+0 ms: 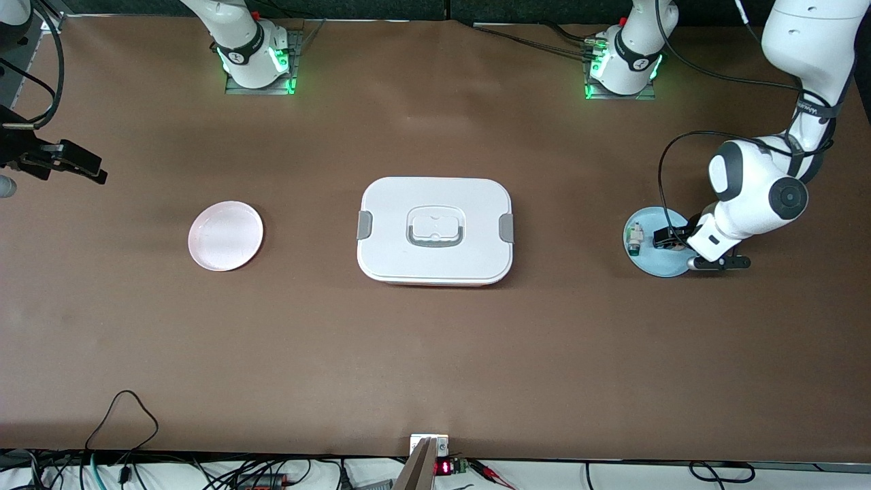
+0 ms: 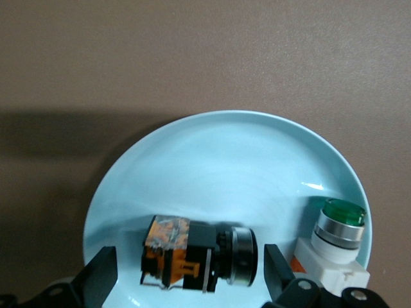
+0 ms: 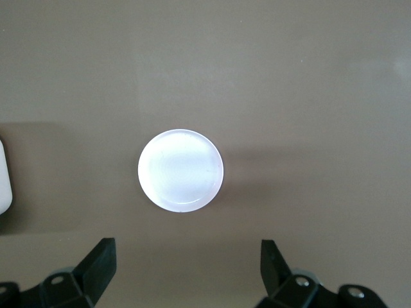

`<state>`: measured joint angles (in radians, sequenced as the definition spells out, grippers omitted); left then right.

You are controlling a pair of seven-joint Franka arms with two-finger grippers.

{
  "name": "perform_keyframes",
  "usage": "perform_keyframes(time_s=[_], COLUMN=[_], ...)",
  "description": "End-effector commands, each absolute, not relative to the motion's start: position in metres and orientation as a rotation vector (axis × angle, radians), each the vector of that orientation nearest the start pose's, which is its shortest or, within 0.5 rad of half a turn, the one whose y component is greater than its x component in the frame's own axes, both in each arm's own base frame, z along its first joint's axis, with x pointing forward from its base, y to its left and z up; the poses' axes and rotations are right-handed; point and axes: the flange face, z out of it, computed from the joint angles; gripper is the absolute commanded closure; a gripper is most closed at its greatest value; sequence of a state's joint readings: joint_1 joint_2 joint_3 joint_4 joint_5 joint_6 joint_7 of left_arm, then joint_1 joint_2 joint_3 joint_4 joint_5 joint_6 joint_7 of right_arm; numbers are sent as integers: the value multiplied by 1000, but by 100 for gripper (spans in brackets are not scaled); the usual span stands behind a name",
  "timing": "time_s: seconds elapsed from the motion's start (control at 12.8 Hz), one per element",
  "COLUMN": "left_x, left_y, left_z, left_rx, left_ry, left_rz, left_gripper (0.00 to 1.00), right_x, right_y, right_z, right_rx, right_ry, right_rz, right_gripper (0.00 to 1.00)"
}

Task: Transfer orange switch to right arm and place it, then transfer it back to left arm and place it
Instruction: 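Close the left gripper on the orange switch and lift it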

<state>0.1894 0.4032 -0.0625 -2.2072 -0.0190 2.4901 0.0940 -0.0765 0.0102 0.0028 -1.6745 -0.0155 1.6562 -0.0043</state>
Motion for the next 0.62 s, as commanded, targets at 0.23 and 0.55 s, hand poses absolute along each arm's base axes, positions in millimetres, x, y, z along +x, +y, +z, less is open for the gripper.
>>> perform_keyframes(time_s=[0.23, 0.55], left_x=[532, 530], left_y=[64, 62], left_z=[179, 178], left_rx=[-3199, -3201], left_ry=[-64, -54], left_rz=[185, 199], left_gripper=[0, 36], right_x=[560, 560], right_y=[-41, -43], right_z=[581, 579], right_rx=[-3151, -3151], right_ry=[122, 109], right_rz=[56, 61], right_gripper=[0, 0])
